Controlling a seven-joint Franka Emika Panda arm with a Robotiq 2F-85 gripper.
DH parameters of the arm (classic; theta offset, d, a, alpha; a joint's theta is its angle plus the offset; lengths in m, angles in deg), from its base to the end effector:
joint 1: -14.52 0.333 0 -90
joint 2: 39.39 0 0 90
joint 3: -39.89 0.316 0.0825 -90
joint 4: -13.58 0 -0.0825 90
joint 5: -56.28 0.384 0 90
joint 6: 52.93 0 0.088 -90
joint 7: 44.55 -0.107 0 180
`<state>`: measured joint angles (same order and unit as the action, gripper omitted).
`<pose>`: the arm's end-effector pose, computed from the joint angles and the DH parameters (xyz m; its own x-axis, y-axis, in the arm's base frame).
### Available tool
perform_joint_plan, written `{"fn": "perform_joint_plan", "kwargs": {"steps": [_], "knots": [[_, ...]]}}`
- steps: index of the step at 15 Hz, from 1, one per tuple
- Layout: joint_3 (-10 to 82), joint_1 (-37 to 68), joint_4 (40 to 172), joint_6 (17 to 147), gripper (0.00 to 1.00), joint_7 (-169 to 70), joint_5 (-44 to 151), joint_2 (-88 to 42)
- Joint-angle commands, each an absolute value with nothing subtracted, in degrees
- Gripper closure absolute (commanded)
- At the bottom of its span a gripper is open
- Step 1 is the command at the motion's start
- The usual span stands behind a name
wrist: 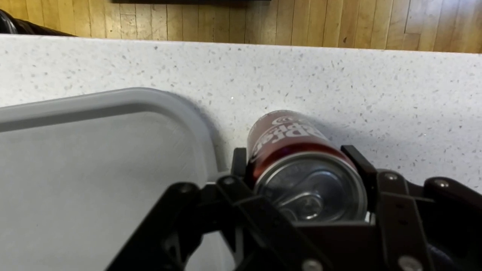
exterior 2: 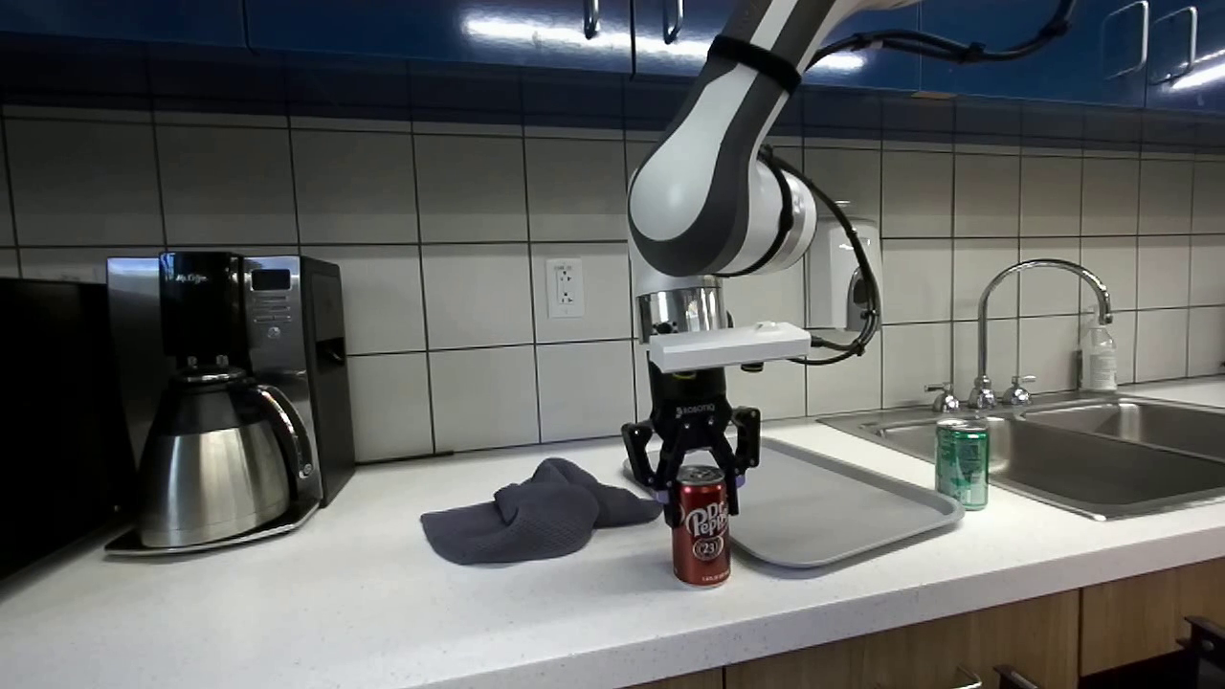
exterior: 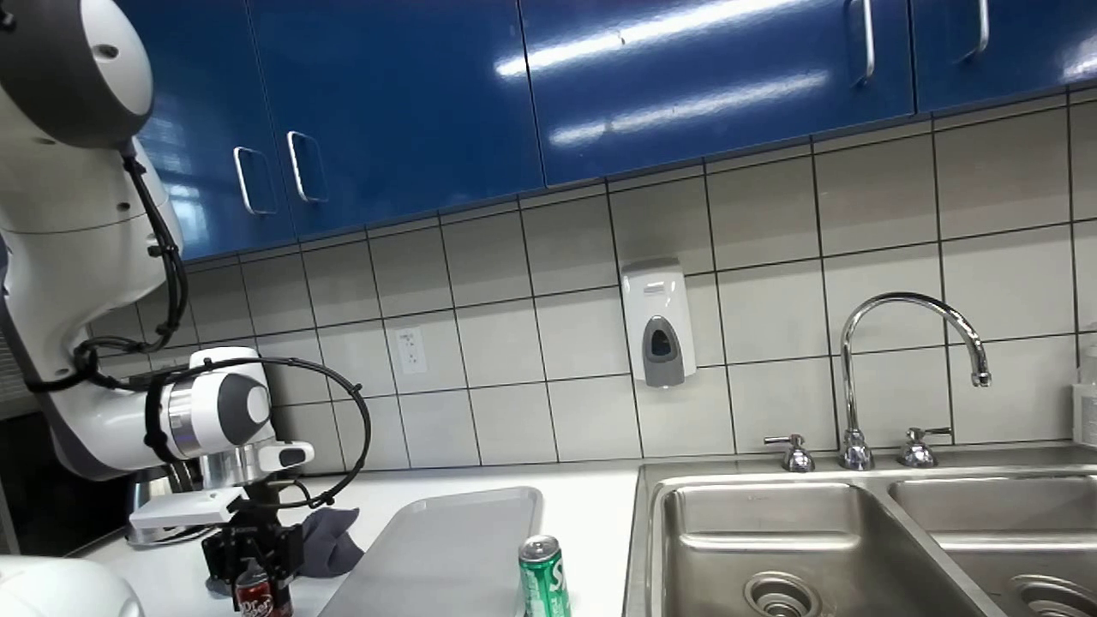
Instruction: Put the cans on the tray
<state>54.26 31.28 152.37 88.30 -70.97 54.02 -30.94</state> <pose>0.4114 0.2510 0.2418 0.9892 0.1112 -0.0956 0.1146 -0.9929 0.0308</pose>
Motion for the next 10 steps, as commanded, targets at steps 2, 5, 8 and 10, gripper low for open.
{"fn": "perform_joint_plan", "kwargs": {"steps": [2,5,8,10], "knots": [[53.96,31.76,152.39,88.00,0.62,-70.92,54.58,-32.50],[53.98,31.27,151.29,86.56,0.62,-70.09,56.13,-33.82],[53.66,30.73,149.48,85.69,0.62,-69.62,57.05,-34.96],[52.99,30.23,147.87,84.95,0.62,-69.59,56.58,-35.19]]}}
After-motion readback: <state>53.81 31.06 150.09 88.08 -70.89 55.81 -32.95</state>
